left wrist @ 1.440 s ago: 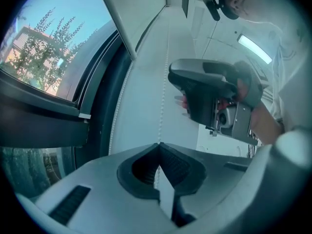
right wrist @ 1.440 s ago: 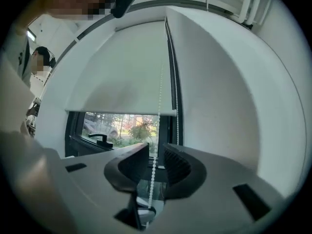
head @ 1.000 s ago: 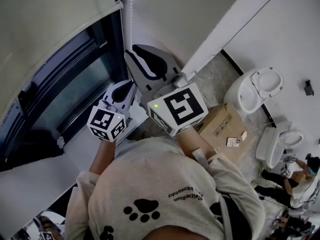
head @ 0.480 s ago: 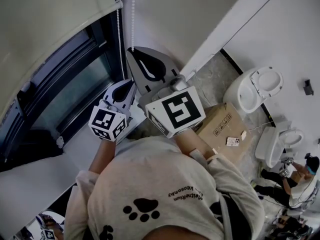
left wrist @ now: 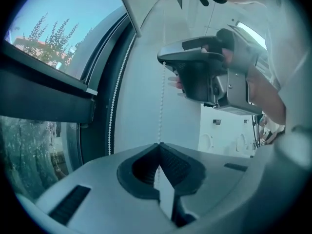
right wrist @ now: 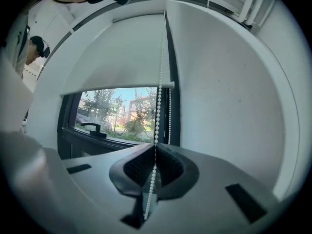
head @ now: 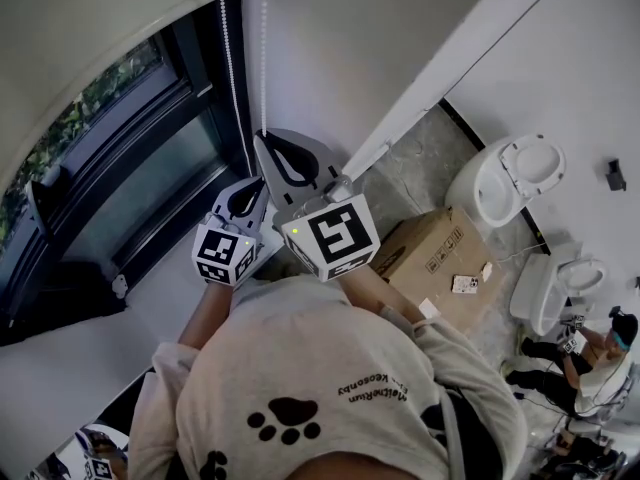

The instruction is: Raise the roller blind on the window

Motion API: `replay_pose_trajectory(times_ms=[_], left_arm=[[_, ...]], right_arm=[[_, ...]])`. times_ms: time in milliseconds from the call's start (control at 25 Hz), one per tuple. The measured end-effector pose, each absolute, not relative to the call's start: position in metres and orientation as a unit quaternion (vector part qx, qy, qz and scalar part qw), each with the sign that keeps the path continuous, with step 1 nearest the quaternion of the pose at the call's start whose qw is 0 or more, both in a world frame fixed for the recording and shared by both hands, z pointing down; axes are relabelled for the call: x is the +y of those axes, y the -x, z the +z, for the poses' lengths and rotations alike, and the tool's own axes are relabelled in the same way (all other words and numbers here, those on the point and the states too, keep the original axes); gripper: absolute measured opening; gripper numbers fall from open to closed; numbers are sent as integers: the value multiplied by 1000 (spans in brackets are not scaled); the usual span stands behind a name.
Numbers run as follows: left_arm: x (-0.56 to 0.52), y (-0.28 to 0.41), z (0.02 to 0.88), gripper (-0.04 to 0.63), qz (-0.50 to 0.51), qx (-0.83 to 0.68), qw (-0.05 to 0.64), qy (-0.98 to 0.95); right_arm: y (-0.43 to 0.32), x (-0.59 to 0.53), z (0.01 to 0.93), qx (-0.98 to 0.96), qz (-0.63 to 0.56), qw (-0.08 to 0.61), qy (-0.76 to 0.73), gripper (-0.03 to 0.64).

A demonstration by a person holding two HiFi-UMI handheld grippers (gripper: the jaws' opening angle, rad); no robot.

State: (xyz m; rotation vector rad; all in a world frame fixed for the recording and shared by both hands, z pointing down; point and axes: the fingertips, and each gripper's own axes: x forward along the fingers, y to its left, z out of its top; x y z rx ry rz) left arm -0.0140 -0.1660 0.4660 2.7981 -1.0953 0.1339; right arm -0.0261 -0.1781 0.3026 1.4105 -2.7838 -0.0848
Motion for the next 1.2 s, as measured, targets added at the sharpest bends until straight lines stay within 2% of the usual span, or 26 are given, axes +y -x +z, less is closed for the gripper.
replay_pose_trajectory(times_ms=[800,1200], left_arm=[[-152,20,579,8,130,-359,104,-918],[-147,22,581,9,118,-351,118,-921]], right_arm=[[24,-174,419,-886,29,73,-456,11],[29,-175,423,-890,28,71,-449,11]])
